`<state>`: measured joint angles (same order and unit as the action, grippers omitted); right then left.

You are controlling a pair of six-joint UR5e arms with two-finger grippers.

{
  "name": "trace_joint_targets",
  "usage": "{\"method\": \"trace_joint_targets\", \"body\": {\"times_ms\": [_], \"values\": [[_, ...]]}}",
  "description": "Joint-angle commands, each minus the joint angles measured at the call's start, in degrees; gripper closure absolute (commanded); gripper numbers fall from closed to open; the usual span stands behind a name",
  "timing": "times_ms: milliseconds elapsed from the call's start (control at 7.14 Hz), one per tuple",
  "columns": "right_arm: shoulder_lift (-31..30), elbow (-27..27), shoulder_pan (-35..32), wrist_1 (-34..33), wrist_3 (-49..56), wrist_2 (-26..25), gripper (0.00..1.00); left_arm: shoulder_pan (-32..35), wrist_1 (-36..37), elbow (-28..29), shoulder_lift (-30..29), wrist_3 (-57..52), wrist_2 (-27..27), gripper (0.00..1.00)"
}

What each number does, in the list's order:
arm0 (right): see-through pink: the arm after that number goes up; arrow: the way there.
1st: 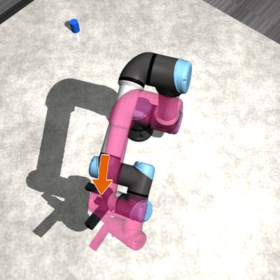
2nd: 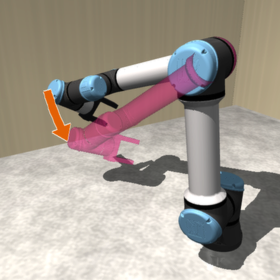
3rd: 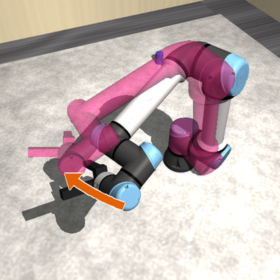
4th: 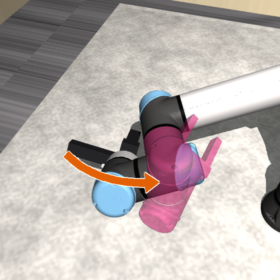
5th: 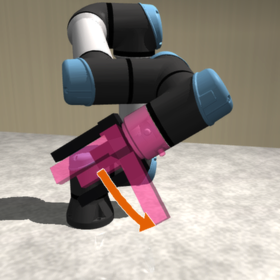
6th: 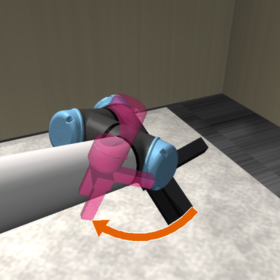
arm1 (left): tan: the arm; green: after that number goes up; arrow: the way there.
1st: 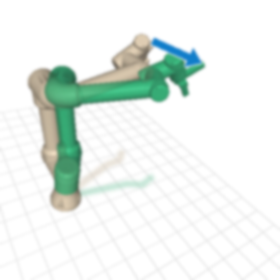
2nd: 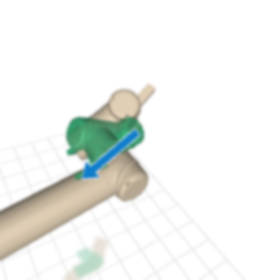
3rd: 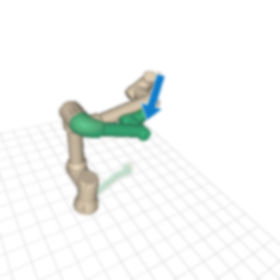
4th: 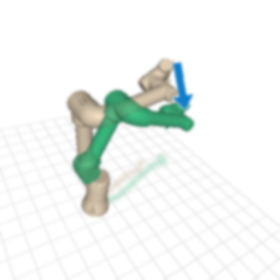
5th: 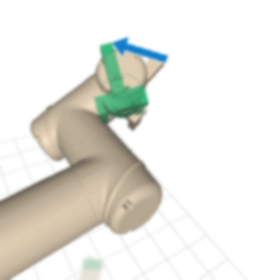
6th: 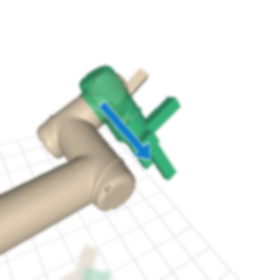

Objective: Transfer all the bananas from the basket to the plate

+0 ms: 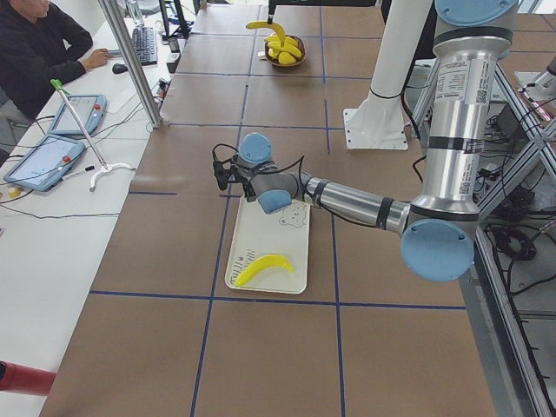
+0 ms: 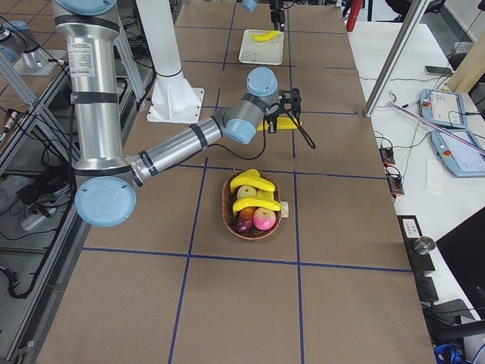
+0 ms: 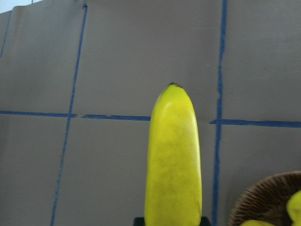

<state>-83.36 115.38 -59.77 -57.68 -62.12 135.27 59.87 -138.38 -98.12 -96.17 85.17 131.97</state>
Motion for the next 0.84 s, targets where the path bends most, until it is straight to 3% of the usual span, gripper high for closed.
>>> {"method": "trace_joint_targets", "body": {"times_ms": [0,280,420,700], "values": [[10.89,0.11,14.62,-0.15,-13.68,-11.83,1.0,-4.66,-0.22,0.12,-9.87,12.5,-0.13,0.0],[16.62,-0.15,25.7,-0.24,-16.1,-22.11,1.0,-8.43,-0.66,0.12,-17.61,20.52,-0.31,0.0],[17.87,0.02,28.89,-0.15,-16.1,-24.86,1.0,-9.85,-2.23,-0.23,-20.0,23.61,-0.39,0.0],[18.85,0.2,30.15,0.02,-16.19,-25.23,1.0,-15.62,-9.68,-0.41,-20.99,27.58,-5.37,0.0]]}}
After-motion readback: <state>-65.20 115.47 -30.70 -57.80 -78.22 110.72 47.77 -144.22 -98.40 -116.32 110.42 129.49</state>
